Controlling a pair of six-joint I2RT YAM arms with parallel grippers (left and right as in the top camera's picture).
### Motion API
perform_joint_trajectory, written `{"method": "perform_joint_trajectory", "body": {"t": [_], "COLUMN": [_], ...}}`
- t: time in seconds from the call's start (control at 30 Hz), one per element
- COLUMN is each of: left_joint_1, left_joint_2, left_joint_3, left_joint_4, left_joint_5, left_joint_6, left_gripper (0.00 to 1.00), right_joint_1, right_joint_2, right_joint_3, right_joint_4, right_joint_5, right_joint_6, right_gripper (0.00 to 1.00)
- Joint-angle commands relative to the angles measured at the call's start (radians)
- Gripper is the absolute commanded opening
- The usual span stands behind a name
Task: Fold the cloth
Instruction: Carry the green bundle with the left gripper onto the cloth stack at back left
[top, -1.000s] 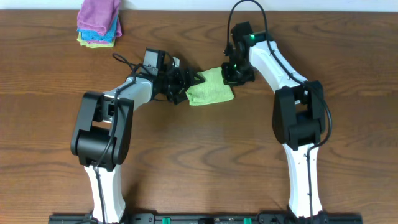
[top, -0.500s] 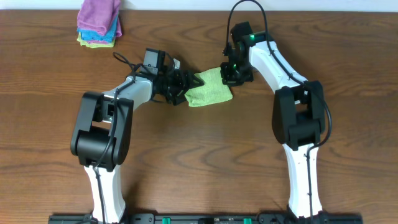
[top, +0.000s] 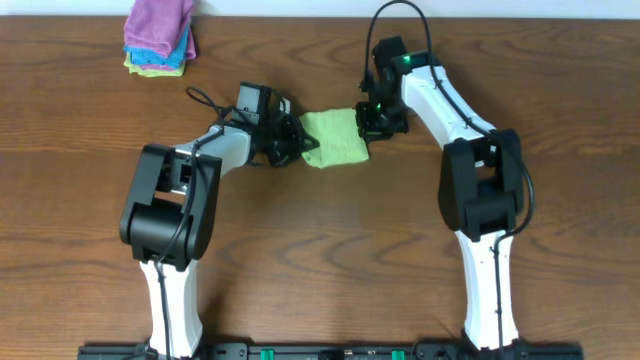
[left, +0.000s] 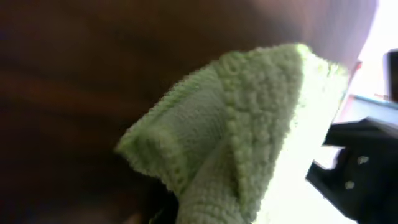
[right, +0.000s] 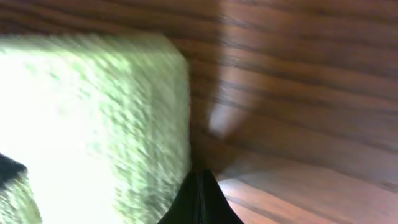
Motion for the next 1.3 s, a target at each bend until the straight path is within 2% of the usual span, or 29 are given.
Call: {"method": "perform_joint_trajectory", "body": {"t": [0.0, 0.13, 0.33, 0.53, 0.67, 0.97, 1.27], "left_joint_1": [0.056, 0.122, 0.21, 0.323, 0.38, 0.416, 0.425], "left_joint_2": [0.023, 0.019, 0.01, 0.009, 0.01, 0.01, 0.01], "left_joint_3": [0.024, 0.128, 0.396, 0.608, 0.615, 0.615, 0.615], "left_joint_4": [0.055, 0.119, 0.119, 0.123, 0.12, 0.119, 0.112], "left_joint_5": [0.031, 0.091, 0.126, -0.035, -0.188, -0.425, -0.612], "left_joint_6": [-0.064, -0.135, -0.205, -0.267, -0.391, -0.46, -0.465], "left_gripper": [0.06, 0.06, 0.06, 0.06, 0.06, 0.06, 0.06], "right_joint_1": [-0.039, -0.076, -0.101, -0.101, -0.101, -0.101, -0.101], "right_joint_2": [0.008, 0.008, 0.008, 0.008, 0.008, 0.008, 0.008], "right_joint_3": [0.004, 0.027, 0.058, 0.065, 0.065, 0.065, 0.065], "right_joint_4": [-0.015, -0.039, -0.049, -0.048, -0.045, -0.019, -0.019], "right_joint_5": [-0.009, -0.013, -0.013, -0.013, -0.016, -0.058, -0.086], "right_joint_6": [0.01, 0.01, 0.01, 0.01, 0.01, -0.009, -0.043], "right_gripper": [0.02, 0.02, 0.02, 0.01, 0.01, 0.01, 0.02]}}
